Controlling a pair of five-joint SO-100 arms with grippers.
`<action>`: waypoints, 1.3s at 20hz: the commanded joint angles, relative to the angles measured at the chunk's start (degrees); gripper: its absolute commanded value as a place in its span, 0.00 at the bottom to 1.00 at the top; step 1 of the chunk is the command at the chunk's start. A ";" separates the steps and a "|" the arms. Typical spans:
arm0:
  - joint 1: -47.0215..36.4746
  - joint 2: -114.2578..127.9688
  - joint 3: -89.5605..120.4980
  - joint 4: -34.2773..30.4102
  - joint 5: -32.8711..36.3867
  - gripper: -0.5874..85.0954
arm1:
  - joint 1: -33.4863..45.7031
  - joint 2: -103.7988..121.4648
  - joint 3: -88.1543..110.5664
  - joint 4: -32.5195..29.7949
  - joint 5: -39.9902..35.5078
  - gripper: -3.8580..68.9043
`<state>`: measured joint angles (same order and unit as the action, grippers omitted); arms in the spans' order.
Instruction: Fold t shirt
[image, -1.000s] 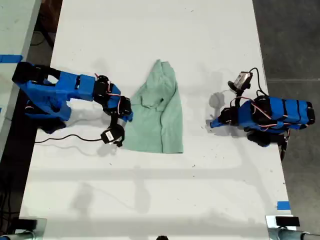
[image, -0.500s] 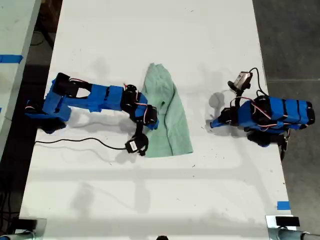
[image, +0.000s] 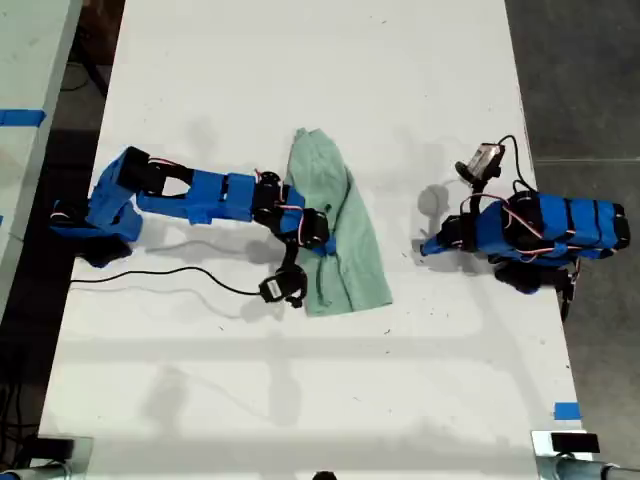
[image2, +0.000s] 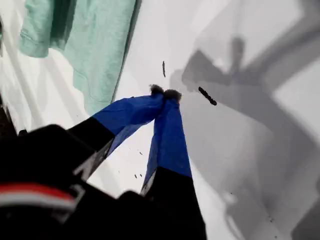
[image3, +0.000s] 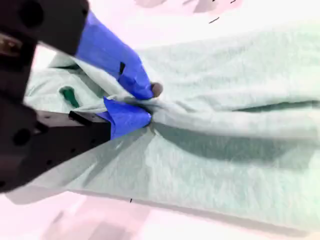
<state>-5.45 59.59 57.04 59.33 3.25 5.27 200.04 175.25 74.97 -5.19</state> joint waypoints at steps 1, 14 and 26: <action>-1.41 0.62 -2.99 -3.78 3.52 0.19 | 0.35 0.88 3.08 0.09 -1.14 0.04; -0.09 76.38 57.92 -5.98 4.57 0.01 | 0.44 0.88 3.08 0.09 -1.05 0.04; -5.01 146.87 128.06 -4.13 -3.16 0.01 | 0.35 0.88 3.08 0.35 -0.44 0.04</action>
<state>-9.93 205.58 184.39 54.93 0.44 5.62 200.04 175.25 74.97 -5.19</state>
